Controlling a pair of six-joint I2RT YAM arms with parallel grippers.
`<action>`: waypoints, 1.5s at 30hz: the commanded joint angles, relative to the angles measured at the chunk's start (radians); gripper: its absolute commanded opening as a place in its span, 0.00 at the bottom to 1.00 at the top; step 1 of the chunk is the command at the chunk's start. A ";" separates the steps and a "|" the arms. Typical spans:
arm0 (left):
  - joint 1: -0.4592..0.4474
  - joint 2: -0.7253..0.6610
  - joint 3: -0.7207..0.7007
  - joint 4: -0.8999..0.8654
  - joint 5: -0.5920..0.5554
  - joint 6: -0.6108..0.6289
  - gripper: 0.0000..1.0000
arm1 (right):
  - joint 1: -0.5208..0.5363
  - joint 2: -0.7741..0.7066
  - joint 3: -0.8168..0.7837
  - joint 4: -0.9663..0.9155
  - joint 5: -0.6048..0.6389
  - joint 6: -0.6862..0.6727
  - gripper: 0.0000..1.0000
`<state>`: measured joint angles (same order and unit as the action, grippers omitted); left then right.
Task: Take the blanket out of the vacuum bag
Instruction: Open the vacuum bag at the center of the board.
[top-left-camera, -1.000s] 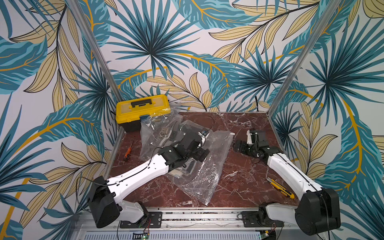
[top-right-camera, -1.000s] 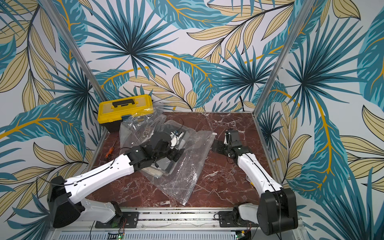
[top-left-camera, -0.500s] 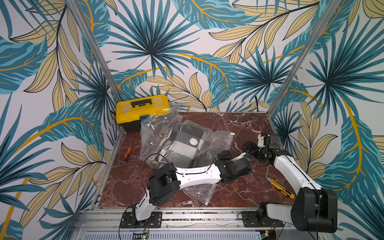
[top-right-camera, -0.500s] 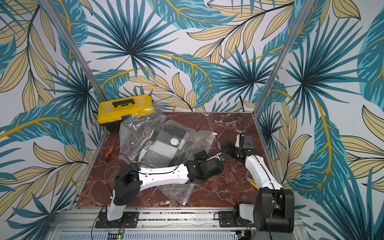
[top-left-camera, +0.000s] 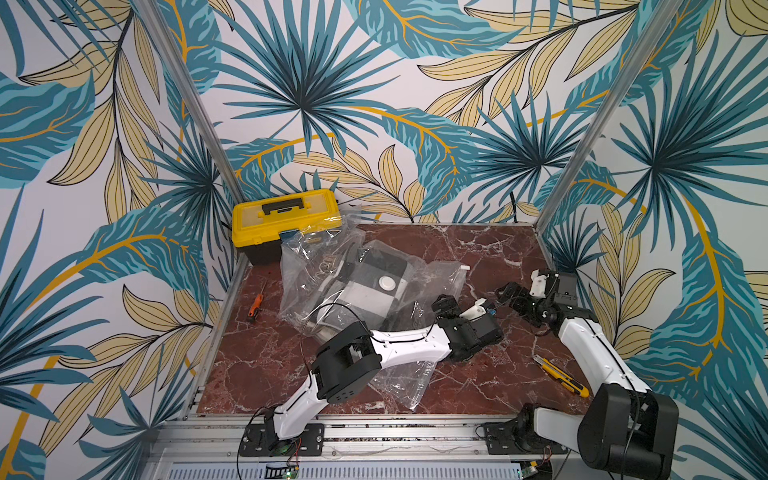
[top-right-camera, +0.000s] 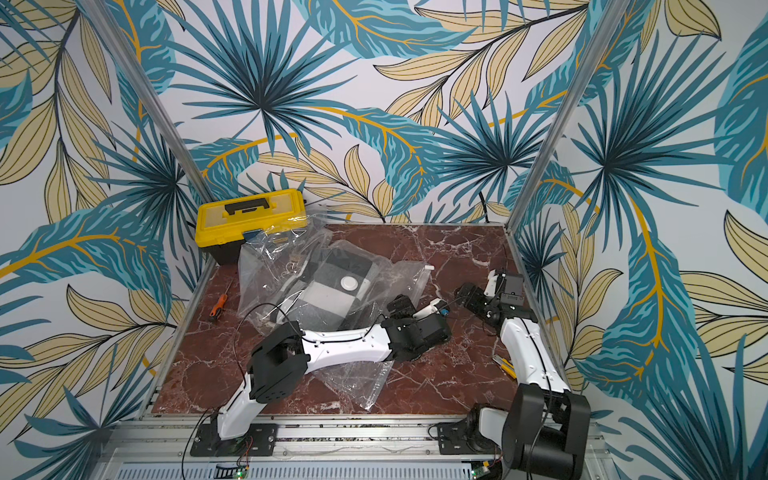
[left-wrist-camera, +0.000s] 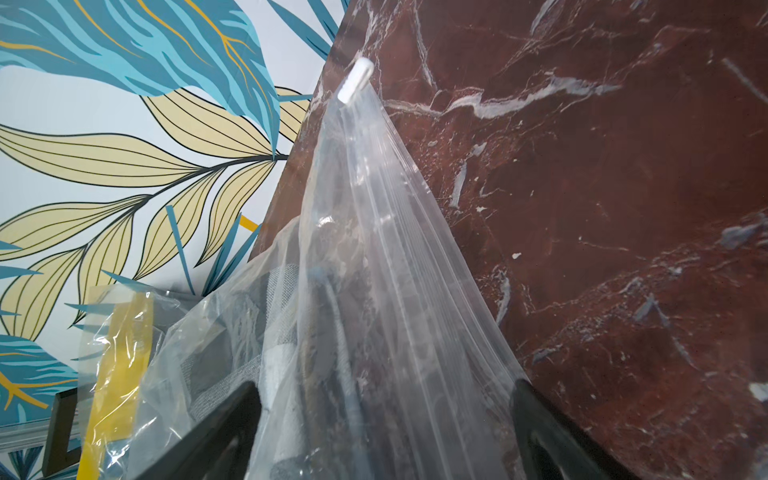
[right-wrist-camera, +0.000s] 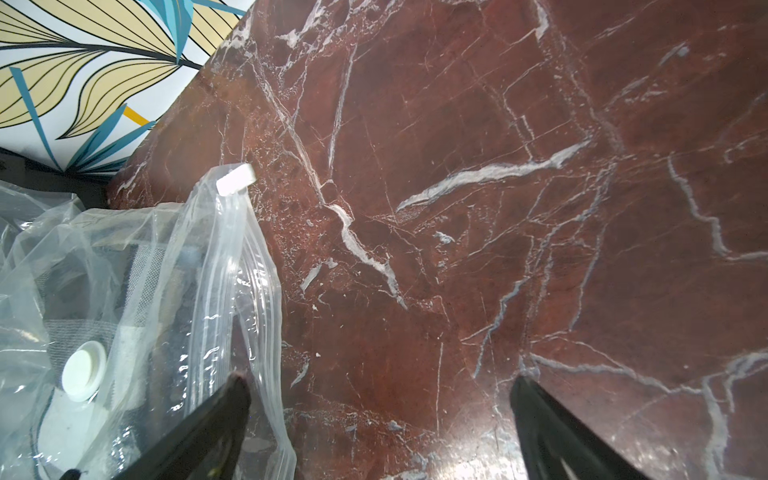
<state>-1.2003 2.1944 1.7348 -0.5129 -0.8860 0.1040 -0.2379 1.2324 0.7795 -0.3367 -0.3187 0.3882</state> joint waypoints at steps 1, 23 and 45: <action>0.001 -0.005 0.045 0.004 0.015 -0.042 0.95 | -0.006 0.019 -0.028 0.033 -0.047 0.009 0.99; 0.058 0.146 0.178 -0.321 -0.201 -0.295 0.95 | -0.008 0.017 -0.051 0.065 -0.092 0.021 1.00; 0.161 -0.206 -0.017 -0.099 0.390 -0.191 0.00 | 0.000 -0.003 -0.184 0.357 -0.350 0.161 0.96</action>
<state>-1.1015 2.0888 1.7538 -0.7528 -0.7399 -0.1154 -0.2413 1.2579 0.6315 -0.0978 -0.5663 0.4850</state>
